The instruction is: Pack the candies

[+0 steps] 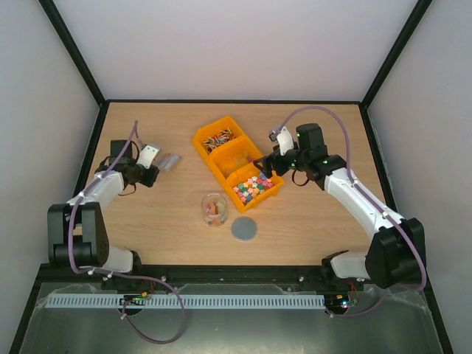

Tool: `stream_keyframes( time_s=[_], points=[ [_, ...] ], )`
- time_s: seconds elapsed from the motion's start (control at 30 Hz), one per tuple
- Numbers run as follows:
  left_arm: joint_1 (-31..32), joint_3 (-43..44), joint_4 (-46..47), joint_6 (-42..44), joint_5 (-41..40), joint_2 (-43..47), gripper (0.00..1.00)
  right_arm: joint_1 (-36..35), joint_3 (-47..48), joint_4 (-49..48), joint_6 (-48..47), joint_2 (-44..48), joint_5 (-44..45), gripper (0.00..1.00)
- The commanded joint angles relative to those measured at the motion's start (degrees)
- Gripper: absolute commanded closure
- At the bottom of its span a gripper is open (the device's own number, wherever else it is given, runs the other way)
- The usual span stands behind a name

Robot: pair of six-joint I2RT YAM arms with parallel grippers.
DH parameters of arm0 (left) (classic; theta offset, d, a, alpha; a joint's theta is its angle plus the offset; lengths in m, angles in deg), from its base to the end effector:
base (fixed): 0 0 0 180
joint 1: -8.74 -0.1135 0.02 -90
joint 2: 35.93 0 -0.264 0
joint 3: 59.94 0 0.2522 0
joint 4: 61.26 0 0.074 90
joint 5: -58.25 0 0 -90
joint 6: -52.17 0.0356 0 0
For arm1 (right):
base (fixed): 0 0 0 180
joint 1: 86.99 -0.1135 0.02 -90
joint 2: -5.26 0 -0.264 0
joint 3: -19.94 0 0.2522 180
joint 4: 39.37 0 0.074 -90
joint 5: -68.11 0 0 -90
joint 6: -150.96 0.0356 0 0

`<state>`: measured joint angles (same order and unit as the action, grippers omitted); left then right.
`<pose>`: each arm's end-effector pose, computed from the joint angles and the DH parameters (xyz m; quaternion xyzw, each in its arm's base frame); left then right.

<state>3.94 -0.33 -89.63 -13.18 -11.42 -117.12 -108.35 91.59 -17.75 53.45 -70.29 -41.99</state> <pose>0.2832 0.0114 0.1994 0.2189 0.9005 -0.0747 0.3681 0.2774 0.1216 0.3057 -0.2978 0.7833 0.2099 0.5037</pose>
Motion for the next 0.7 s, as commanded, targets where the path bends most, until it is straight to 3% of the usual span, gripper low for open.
stream_keyframes(
  time_s=[0.0, 0.17, 0.37, 0.67],
  points=[
    [-0.17, -1.6, 5.35, 2.24, -1.28, -2.13, 0.97, 0.1, -1.55, 5.08, -3.51, -0.9, -8.42, 0.01],
    [-0.21, -2.71, 6.83, 2.79, -2.78, -4.99, 0.95, -0.03, -1.09, 6.07, -3.7, -2.84, -9.71, 0.01],
    [-0.29, -3.5, 6.06, 4.01, -3.56, -7.28, 0.84, -0.08, 0.26, 7.47, -5.51, -4.48, -10.6, 0.01],
    [-1.55, -4.66, 3.87, 5.26, -2.32, -6.94, 0.83, -0.74, 1.33, 9.77, -7.73, -5.93, -9.98, 0.02]
  ],
)
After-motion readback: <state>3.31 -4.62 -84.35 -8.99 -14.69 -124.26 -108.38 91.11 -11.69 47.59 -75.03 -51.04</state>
